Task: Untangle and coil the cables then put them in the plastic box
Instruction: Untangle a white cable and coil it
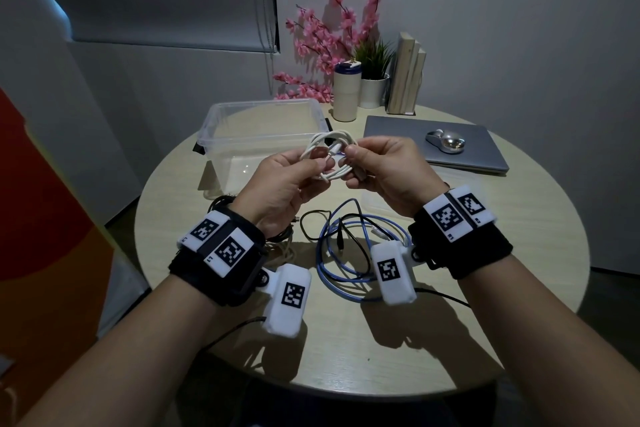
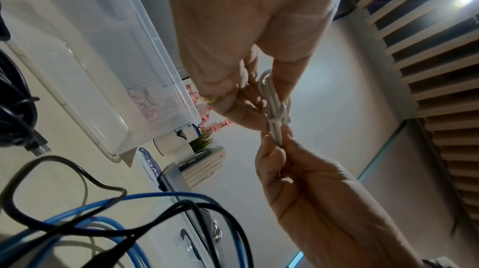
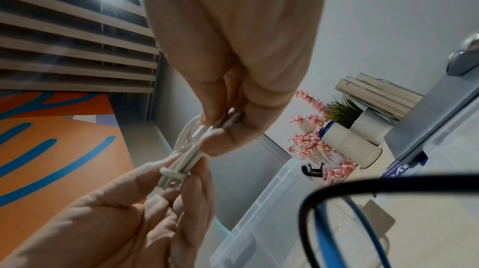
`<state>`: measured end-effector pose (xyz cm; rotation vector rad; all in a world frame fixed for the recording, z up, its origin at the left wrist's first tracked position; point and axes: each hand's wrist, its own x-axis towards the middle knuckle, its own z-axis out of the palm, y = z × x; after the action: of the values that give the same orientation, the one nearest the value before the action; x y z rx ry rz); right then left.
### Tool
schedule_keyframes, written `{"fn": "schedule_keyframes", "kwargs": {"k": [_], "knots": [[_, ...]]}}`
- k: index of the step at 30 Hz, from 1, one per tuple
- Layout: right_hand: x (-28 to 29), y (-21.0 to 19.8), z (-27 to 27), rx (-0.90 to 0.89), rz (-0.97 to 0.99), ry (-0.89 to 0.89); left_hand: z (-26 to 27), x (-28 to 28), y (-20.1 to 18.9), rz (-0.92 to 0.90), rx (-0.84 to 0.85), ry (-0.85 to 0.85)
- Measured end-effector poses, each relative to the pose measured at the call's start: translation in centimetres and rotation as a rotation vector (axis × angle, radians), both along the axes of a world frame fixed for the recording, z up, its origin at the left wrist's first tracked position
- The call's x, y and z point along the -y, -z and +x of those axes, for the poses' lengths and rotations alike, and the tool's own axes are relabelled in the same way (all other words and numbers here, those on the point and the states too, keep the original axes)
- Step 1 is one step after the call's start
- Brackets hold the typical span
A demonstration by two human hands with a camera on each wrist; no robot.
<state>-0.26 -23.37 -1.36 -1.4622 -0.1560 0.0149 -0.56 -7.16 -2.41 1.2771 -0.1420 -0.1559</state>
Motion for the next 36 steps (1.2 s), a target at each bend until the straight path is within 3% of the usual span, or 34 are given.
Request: {"fn": "schedule_keyframes", "kwargs": {"k": [15, 21, 25, 29, 36], "knots": [[-0.55, -0.09, -0.13, 0.003, 0.089, -0.055, 0.17, -0.39, 0.23, -0.035, -0.028, 0.086], [-0.86, 0.19, -0.05, 0.003, 0.082, -0.039, -0.08, -0.55, -0.03, 0.005, -0.022, 0.221], [-0.21, 0.05, -0.12, 0.018, -0.014, 0.001, -0.08, -0.44, 0.05, 0.09, -0.011, 0.173], [-0.5, 0.36, -0.36, 0.0, 0.016, -0.011, -0.12, 0.22, 0.26, 0.06, 0.046, 0.083], [-0.63, 0.34, -0.42, -0.028, 0.076, 0.029, -0.23, 0.09, 0.12, 0.008, 0.046, 0.136]]}}
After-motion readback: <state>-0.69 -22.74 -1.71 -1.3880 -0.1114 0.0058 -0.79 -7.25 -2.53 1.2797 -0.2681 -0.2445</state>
